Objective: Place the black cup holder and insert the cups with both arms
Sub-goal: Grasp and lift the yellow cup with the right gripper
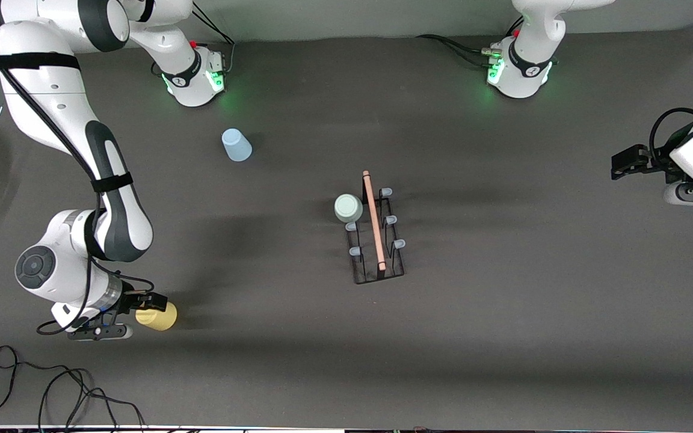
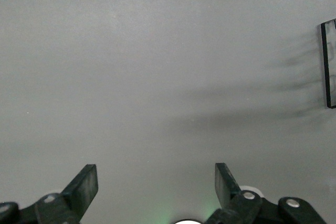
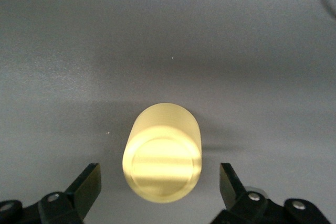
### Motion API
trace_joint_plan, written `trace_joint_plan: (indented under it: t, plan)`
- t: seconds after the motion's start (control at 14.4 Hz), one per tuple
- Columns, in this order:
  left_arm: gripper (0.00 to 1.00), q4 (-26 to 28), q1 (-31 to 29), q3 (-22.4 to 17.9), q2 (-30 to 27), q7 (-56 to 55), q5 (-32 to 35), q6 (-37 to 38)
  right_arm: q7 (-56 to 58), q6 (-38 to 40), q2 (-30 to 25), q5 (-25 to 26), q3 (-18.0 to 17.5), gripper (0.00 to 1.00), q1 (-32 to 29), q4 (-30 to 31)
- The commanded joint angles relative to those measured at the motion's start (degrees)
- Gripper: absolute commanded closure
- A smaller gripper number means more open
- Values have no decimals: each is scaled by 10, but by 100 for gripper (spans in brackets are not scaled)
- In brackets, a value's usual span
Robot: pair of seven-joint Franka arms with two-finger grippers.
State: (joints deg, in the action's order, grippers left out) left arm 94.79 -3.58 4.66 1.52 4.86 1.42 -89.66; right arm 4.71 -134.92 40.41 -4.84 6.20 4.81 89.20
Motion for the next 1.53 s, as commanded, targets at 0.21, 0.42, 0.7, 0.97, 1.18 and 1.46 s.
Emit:
trace_joint_plan:
  t: [0.21, 0.42, 0.7, 0.97, 1.18, 1.46]
  plan:
    - [1, 3, -1, 0, -7, 2, -3, 7, 42, -15, 23, -12, -5, 58, -7, -27]
    - [1, 3, -1, 0, -7, 2, -4, 7, 47, 31, 8, -10, -5, 64, -3, -52]
    - [1, 3, -1, 0, -7, 2, -4, 7, 17, 201, -58, -10, -5, 64, 15, -99]
    - [1, 2, -1, 0, -7, 2, -4, 7, -168, 288, -120, -4, -1, 64, 115, -100]
    - [1, 3, -1, 0, -7, 2, -4, 7, -356, 291, -128, -4, -1, 64, 216, -104]
    - [1, 3, -2, -1, -7, 2, -4, 7, -572, 290, -76, 11, -2, 64, 328, -182]
